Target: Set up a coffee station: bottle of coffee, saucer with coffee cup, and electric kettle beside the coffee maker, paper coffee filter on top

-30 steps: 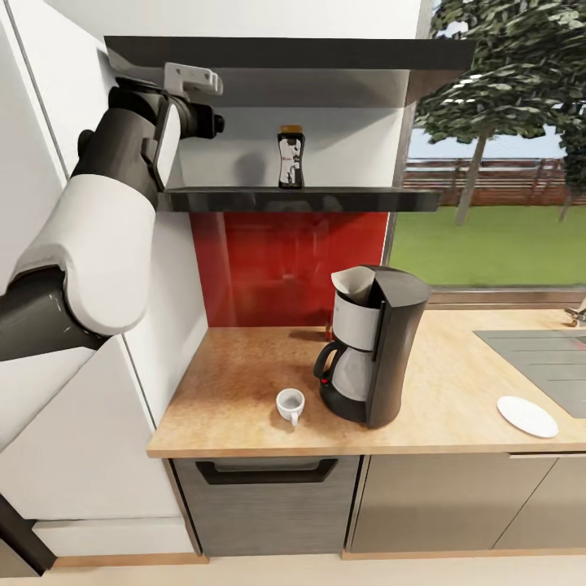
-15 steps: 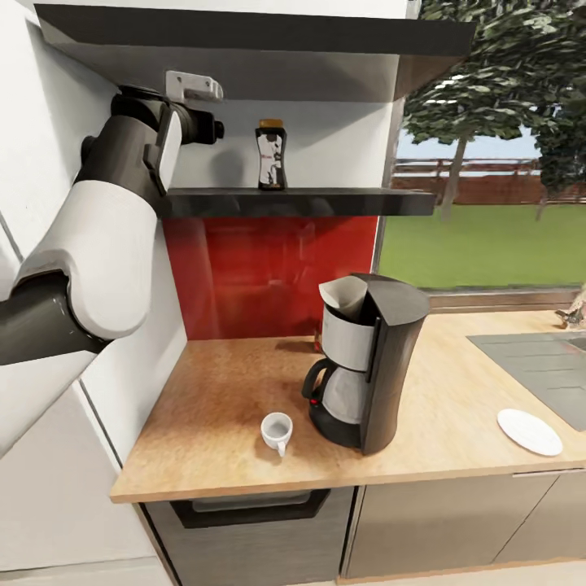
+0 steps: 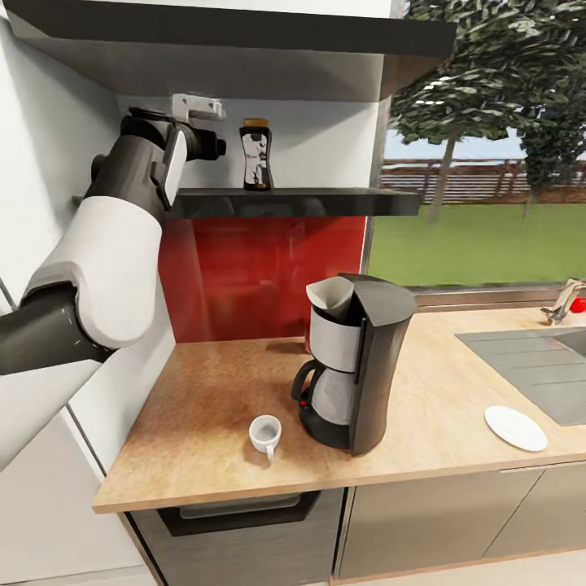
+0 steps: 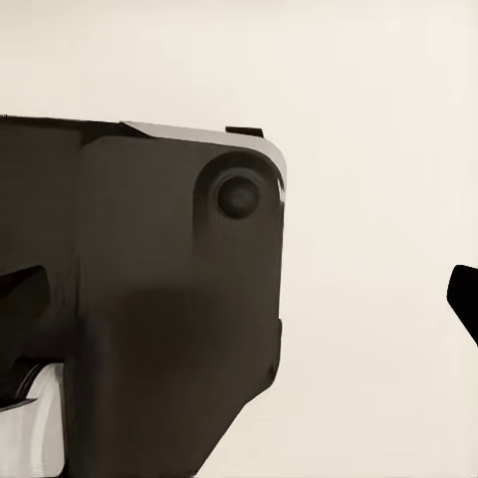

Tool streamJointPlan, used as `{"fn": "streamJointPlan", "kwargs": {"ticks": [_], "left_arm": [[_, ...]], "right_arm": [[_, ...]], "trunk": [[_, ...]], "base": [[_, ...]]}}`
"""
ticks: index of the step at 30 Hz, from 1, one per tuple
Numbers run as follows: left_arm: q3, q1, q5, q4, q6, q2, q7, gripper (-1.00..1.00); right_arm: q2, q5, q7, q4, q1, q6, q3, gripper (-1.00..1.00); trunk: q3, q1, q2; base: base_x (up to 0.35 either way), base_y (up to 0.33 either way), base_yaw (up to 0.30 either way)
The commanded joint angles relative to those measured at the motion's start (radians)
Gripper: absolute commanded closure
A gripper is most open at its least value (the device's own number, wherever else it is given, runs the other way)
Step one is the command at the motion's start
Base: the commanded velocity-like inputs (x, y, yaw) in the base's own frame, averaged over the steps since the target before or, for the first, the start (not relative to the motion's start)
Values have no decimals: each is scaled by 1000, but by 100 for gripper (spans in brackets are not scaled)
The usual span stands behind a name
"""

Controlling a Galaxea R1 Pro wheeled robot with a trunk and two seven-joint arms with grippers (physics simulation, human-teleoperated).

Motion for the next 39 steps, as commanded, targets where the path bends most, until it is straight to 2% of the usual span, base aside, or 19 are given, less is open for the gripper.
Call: {"fn": "streamJointPlan", "kwargs": {"ticks": [1,5,8,12,25,29,31,36,39], "left_arm": [[7,5,-10,5,3,-2,-8,-100],[8,16,-10,21,3,-2,-9,-100],[2,33,-14,30,2,-2,-26,-100],[1,55,-15,30,-1,-2,-48,-100],[-1,58,-14,5,-1,-2,-121,-100],[1,58,-13,-17,0,-2,-122,-100],[1,58,-8,-29,0,-2,-122,-100],[0,58,50,-51,0,-2,-118,-100],[0,58,63,-52,0,-2,-116,-100]], "right_arm": [[2,7,-5,-2,0,0,0,-100],[3,7,-5,-2,0,0,0,-100],[19,7,-4,-4,0,0,0,-100],[23,7,-4,-4,0,0,0,-100],[24,7,-3,-3,0,0,0,-100],[24,7,-4,-2,0,0,0,-100],[23,7,-4,-2,0,0,-1,-100],[22,7,-4,-2,0,0,0,-100],[21,7,-4,-2,0,0,0,-100]], "trunk": [[-2,1,-2],[-2,1,-2],[-2,1,-2],[-2,1,-2],[-2,1,-2],[-2,1,-2],[-2,1,-2],[-2,1,-2],[-2,1,-2]], "base": [[0,0,0],[0,0,0],[0,0,0],[0,0,0],[0,0,0],[0,0,0],[0,0,0],[75,-21,0],[163,-54,0]]}}
